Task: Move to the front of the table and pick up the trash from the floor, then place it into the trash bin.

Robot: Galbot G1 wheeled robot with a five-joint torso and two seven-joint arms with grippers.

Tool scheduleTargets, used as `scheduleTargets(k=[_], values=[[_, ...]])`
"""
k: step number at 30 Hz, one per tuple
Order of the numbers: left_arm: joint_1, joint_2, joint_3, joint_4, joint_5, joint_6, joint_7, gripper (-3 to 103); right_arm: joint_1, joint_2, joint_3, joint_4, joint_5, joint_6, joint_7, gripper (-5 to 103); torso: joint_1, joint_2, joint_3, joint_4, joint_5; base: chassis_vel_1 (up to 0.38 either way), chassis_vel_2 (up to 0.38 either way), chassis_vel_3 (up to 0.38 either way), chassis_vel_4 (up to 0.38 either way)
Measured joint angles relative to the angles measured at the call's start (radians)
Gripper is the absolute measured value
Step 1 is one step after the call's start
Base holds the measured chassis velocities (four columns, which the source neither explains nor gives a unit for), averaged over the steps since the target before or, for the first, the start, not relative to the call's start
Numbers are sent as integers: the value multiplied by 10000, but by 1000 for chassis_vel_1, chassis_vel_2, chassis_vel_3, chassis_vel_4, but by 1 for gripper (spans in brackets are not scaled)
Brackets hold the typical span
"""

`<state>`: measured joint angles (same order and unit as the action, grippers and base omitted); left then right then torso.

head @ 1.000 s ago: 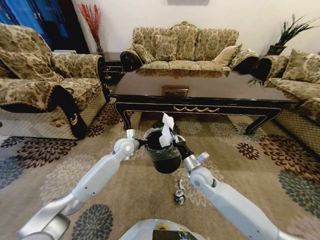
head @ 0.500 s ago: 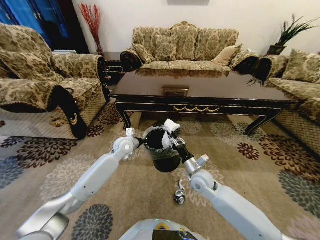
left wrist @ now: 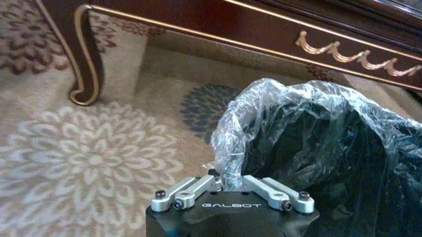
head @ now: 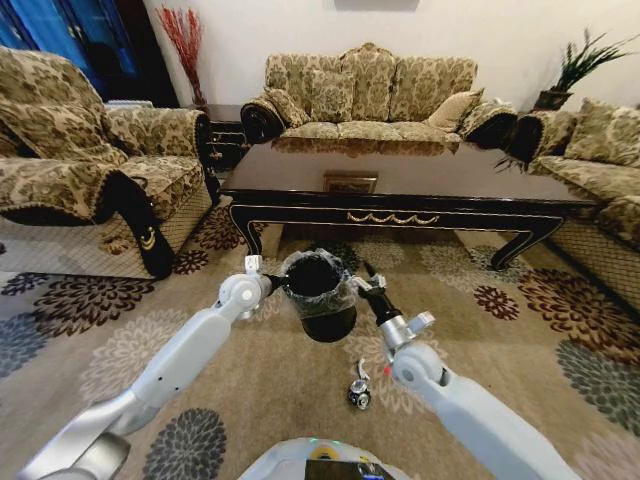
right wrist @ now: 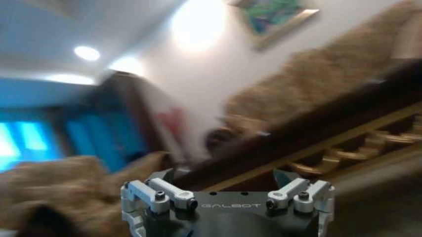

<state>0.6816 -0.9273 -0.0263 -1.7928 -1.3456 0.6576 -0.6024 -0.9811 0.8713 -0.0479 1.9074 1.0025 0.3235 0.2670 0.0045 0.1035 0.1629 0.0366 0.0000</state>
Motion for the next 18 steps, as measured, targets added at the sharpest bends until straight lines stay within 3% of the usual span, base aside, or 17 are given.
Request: scheduleTargets(k=[2, 3, 4, 7, 8, 12, 13, 14, 17, 18], values=[[281, 351, -393, -319, -85, 23, -20, 3, -182, -31, 336, -148, 93, -964, 1751, 100, 0, 0, 0, 2, -1, 0, 0, 0, 0], [281, 351, -393, -319, -85, 23, -20, 3, -182, -31, 336, -148, 93, -964, 1751, 100, 0, 0, 0, 2, -1, 0, 0, 0, 0], [475, 605, -608, -523, -110, 24, -35, 3, -353, -122, 438, -153, 245, -2185, 3304, 100, 0, 0, 0, 2, -1, 0, 0, 0, 0], [843, 993, -913, -817, -114, 34, -67, 3, -803, -181, 645, -192, 1062, -4062, 5666, 100, 0, 0, 0, 2, 0, 0, 0, 0, 0], [843, 993, -913, -817, -114, 34, -67, 3, -803, -181, 645, -192, 1062, -4062, 5666, 100, 0, 0, 0, 2, 0, 0, 0, 0, 0], [1469, 1295, -1352, -1293, -78, 38, -93, 3, -1425, 781, 1532, -288, 3080, -4801, 8009, 100, 0, 1, -1, 0, -2, 0, 0, 0, 0], [1469, 1295, -1352, -1293, -78, 38, -93, 3, -1425, 781, 1532, -288, 3080, -4801, 8009, 100, 0, 1, -1, 0, -2, 0, 0, 0, 0], [1724, 1379, -1518, -1446, -38, 38, -97, 3, -1618, 1377, 2015, -370, 3468, -4860, 8743, 100, 0, 1, -1, 1, -3, 0, 0, 0, 0], [2117, 1467, -1819, -1650, 43, 38, -100, 3, -1839, 2590, 2730, -608, 3648, -4815, 9605, 100, 0, 1, -1, 1, -3, 0, 0, 0, 0], [2117, 1467, -1819, -1650, 43, 38, -100, 3, -1839, 2590, 2730, -608, 3648, -4815, 9605, 100, 0, 1, -1, 1, -3, 0, 0, 0, 0]])
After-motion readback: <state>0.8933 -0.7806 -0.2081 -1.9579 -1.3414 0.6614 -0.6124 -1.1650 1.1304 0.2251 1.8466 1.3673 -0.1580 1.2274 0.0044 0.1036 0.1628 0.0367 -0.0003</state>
